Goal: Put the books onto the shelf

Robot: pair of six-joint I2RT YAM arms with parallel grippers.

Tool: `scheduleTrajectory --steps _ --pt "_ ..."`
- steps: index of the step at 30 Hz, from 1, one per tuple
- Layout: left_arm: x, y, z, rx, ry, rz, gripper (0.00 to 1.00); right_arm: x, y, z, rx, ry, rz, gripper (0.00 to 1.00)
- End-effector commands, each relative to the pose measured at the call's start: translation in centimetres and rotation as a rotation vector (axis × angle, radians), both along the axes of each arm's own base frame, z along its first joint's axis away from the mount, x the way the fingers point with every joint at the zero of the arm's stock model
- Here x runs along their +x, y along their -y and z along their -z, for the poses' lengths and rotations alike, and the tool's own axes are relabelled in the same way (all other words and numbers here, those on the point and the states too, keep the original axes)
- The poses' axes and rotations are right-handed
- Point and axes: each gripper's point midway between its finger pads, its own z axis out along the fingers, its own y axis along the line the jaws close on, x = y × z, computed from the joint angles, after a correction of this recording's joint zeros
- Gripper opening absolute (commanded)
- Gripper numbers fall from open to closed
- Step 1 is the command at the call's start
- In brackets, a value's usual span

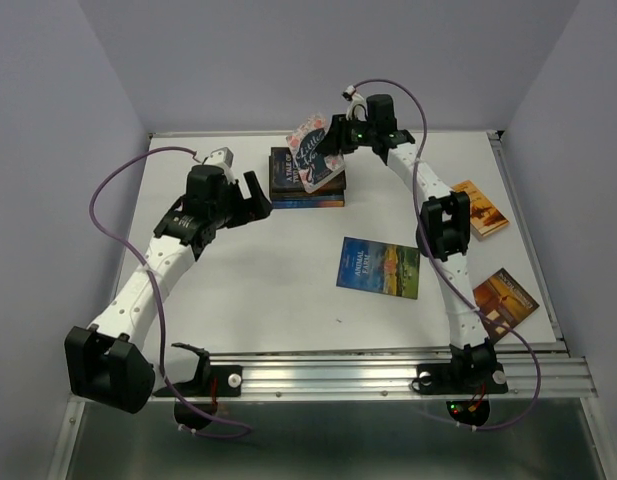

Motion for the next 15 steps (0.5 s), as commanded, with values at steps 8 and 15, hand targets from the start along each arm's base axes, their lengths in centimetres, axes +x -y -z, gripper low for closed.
scheduleTrajectory --steps 8,15 --pt "2.9 0.5 -2.4 -0.067 0.070 -0.053 0.99 1.3 0.1 -0.5 -0.013 0.064 0.049 0.69" --pt "5.3 -0.1 -3.6 -0.066 0.095 -0.135 0.99 2.4 3.7 -3.0 -0.183 0.160 0.209 1.00"
